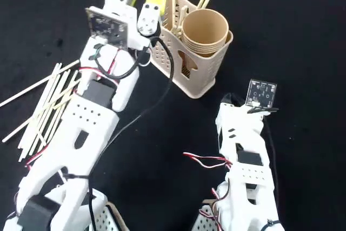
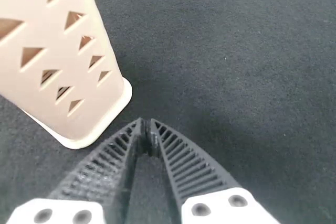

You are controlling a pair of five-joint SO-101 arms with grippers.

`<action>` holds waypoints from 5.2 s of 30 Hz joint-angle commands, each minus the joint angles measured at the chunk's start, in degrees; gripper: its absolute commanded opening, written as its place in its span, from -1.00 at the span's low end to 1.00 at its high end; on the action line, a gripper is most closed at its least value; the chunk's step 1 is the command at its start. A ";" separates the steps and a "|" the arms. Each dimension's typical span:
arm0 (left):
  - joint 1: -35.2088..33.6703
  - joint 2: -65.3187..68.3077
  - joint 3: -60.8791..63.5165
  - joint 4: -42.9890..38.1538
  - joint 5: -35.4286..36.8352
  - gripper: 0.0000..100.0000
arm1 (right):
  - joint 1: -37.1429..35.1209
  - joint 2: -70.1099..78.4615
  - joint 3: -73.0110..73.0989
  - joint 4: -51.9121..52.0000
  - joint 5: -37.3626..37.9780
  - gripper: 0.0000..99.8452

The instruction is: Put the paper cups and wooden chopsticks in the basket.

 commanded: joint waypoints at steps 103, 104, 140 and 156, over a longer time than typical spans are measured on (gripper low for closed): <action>-63.87 -8.26 24.48 74.02 7.12 -0.94 | -0.53 -1.27 -0.04 -0.97 0.26 -0.97; -63.87 -8.26 20.79 77.54 7.12 -0.94 | -0.53 -1.27 -0.04 -0.97 0.26 -0.97; -13.05 -32.35 15.34 4.57 18.55 -0.94 | -0.53 -1.27 -0.04 -0.97 0.35 -0.97; -2.51 -5.19 3.91 4.13 10.11 -0.94 | -0.53 -1.27 -0.04 -0.97 2.20 -0.97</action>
